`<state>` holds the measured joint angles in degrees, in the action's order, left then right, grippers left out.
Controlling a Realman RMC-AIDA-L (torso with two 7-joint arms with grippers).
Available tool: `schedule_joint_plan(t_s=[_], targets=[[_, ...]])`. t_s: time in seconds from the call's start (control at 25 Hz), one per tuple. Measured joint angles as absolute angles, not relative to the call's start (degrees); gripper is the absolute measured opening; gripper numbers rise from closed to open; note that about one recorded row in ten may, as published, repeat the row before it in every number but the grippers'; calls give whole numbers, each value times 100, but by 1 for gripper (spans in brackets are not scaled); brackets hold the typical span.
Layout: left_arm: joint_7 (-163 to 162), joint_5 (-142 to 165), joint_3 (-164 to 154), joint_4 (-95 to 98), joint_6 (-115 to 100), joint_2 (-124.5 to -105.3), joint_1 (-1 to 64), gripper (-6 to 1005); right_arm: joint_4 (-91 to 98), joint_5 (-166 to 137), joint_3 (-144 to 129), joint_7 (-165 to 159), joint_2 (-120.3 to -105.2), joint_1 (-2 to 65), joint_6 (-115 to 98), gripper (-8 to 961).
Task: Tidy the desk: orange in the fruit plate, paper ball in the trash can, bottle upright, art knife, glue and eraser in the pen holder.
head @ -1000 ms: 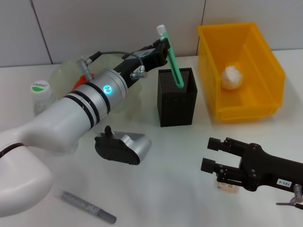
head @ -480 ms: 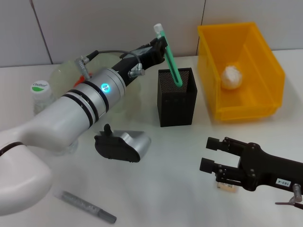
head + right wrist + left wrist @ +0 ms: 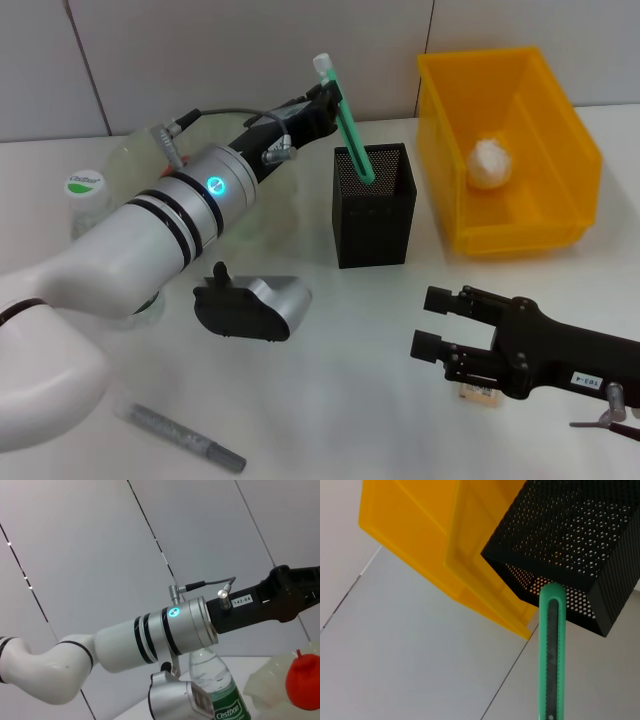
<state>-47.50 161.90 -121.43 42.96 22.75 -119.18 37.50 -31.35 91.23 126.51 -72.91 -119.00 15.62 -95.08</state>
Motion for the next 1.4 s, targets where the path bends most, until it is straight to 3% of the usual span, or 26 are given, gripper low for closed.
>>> schedule_joint_plan(t_s=[1.4], targets=[[-4896,15846,-12211,4130,2764,-11918,3746,147,-2996,9123,12700,-7268,-11900,1792,-9456,761]])
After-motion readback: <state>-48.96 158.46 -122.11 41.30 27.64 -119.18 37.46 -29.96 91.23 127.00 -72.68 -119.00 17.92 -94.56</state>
